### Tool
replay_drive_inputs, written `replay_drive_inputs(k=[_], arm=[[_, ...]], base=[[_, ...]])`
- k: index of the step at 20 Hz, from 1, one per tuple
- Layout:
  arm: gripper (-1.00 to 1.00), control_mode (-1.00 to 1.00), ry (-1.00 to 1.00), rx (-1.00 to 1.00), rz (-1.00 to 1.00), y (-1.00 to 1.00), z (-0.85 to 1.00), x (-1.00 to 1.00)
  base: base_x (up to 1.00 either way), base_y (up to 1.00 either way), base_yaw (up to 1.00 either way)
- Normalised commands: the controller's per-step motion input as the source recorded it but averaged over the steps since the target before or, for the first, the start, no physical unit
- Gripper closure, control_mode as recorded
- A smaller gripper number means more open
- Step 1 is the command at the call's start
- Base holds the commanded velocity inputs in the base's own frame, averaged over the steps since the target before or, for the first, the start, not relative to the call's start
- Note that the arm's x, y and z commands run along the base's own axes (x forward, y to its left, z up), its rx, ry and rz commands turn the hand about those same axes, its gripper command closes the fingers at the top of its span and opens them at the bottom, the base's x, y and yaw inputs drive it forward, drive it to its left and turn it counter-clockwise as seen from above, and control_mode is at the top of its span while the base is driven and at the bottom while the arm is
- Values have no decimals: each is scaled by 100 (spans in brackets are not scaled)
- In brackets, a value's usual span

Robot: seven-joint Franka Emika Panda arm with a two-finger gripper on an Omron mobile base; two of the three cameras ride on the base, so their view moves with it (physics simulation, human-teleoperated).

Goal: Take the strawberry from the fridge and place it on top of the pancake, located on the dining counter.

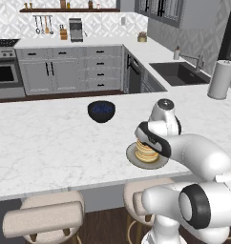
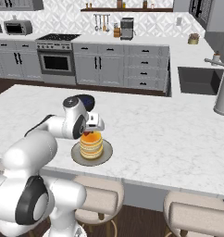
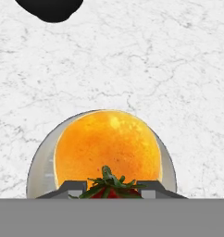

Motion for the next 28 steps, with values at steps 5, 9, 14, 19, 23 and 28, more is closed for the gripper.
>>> replay_drive_inputs(k=[5,9,14,19,23,28], arm=[[100,-100,0,0,3,0,-18,3],[100,-100,2,1,1,-1,-24,0],[100,-100,4,0,0,0,-17,0],[100,-100,4,0,0,0,-12,0],[100,-100,0,0,0,0,2,0],[100,-100,0,0,1,0,13,8]], base=[[0,0,0],[0,0,0],[0,0,0],[0,0,0],[0,0,0],[0,0,0]])
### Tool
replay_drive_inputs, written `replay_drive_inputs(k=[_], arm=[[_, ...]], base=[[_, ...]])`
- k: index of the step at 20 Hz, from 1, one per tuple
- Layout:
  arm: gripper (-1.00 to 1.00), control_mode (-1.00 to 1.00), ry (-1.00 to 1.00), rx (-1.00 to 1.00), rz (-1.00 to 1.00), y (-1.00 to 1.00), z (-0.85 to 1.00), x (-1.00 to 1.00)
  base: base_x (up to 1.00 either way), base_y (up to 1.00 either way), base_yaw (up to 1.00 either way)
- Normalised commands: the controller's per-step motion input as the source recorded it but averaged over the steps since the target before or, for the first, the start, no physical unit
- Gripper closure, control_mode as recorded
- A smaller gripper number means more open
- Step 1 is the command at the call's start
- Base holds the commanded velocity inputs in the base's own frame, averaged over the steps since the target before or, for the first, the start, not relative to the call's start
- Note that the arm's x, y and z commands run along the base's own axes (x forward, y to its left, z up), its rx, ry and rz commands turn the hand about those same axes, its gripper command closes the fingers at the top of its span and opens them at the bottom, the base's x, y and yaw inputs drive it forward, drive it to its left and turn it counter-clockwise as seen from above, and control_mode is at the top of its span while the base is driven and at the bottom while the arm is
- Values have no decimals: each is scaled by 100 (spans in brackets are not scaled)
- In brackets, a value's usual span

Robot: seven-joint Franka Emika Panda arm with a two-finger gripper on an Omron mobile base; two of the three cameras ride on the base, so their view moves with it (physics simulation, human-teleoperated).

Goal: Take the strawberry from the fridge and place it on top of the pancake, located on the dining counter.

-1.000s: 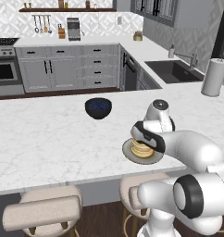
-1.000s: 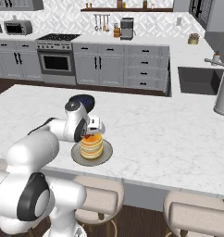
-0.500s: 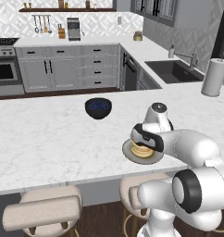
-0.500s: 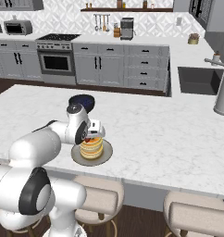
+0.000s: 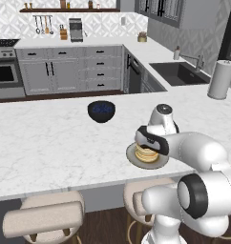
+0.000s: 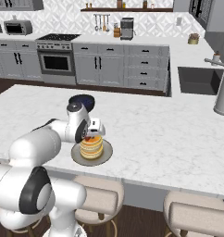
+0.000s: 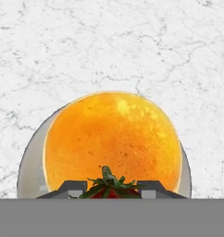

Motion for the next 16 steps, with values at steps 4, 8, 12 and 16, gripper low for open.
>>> replay_drive_inputs(k=[4,8,12,16], arm=[[100,-100,0,0,4,-8,11,24],[100,-100,0,0,4,-1,2,33],[100,-100,0,0,2,0,0,29],[100,-100,0,0,0,3,-10,-1]], base=[[0,0,0],[0,0,0],[0,0,0],[0,0,0]])
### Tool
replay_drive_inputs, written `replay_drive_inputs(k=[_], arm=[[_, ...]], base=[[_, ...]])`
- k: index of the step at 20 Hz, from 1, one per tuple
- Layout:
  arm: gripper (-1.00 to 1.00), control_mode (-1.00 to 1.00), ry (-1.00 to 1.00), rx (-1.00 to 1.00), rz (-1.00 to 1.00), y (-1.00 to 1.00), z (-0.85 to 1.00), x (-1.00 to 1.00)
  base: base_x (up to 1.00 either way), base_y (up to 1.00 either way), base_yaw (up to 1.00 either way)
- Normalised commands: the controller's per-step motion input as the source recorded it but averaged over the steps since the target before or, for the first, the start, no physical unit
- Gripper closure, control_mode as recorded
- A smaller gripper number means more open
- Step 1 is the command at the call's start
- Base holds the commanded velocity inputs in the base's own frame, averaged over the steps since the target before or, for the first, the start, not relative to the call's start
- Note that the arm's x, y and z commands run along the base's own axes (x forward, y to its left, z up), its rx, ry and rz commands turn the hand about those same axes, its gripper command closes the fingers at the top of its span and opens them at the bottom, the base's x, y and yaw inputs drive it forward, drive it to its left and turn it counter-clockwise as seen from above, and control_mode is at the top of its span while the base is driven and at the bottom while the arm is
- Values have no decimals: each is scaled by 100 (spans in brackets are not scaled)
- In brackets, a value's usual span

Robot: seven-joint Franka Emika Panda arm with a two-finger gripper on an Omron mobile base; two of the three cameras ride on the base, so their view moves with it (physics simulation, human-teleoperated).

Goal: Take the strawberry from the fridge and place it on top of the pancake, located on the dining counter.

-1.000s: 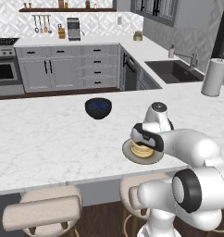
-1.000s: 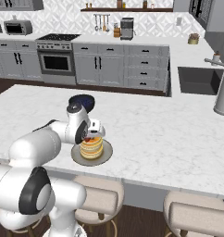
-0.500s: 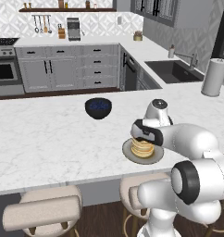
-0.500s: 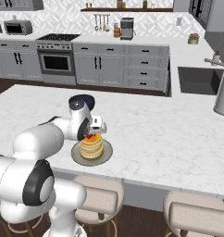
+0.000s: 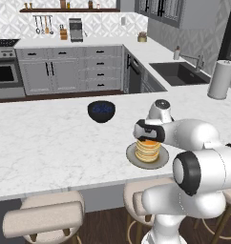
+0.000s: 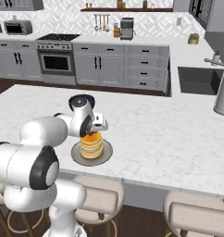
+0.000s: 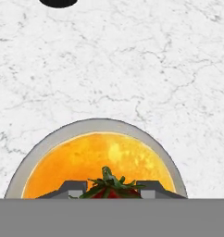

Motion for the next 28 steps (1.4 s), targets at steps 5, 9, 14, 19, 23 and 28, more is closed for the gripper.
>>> replay_drive_inputs(k=[5,9,14,19,23,28], arm=[[100,-100,0,0,0,2,-17,-13],[100,-100,0,0,0,6,-16,-9],[-100,-100,0,0,0,0,-8,-3],[-100,-100,0,0,0,0,0,-5],[-100,-100,0,0,0,0,2,-11],[-100,-100,-1,0,0,0,23,-12]], base=[[0,0,0],[0,0,0],[0,0,0],[0,0,0],[0,0,0],[0,0,0]])
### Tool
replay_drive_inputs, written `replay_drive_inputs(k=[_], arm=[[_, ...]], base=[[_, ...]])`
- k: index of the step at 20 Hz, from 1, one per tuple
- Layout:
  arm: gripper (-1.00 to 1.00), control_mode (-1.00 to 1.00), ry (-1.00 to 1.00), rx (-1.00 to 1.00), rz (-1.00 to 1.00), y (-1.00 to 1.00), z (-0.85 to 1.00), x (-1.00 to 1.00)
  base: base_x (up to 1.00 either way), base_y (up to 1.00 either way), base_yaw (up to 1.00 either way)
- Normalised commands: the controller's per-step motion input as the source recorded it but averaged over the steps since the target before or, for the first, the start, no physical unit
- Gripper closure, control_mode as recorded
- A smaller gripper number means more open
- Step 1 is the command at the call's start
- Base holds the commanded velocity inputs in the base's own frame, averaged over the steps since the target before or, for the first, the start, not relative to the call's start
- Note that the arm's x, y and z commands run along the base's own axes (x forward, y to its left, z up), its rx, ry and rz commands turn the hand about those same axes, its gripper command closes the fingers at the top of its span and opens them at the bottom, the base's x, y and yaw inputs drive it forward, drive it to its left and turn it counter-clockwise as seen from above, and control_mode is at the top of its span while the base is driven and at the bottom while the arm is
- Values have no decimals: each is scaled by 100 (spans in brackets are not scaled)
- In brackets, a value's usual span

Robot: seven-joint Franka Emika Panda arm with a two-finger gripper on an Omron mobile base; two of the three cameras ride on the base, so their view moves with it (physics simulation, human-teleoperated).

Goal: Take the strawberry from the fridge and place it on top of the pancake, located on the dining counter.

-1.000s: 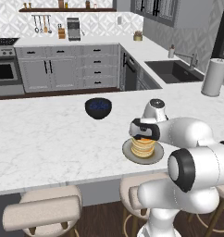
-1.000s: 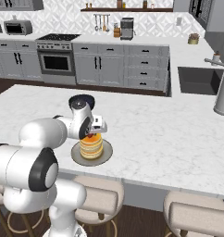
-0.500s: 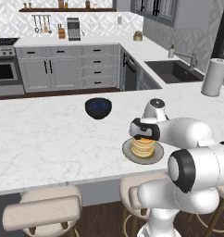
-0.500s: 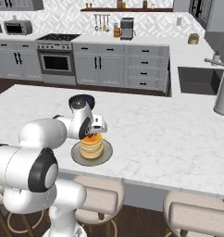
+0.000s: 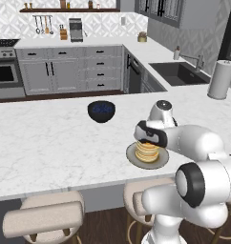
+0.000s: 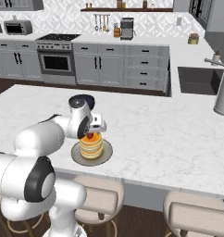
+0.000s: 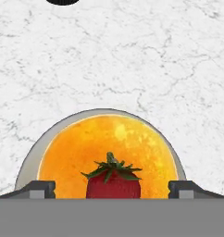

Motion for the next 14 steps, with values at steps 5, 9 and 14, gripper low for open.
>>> replay_drive_inputs(k=[5,9,14], arm=[[-100,-100,-5,0,0,2,92,-17],[-100,-100,0,-1,0,28,86,-71],[-100,-100,0,-4,0,89,9,-100]], base=[[0,0,0],[0,0,0],[0,0,0]])
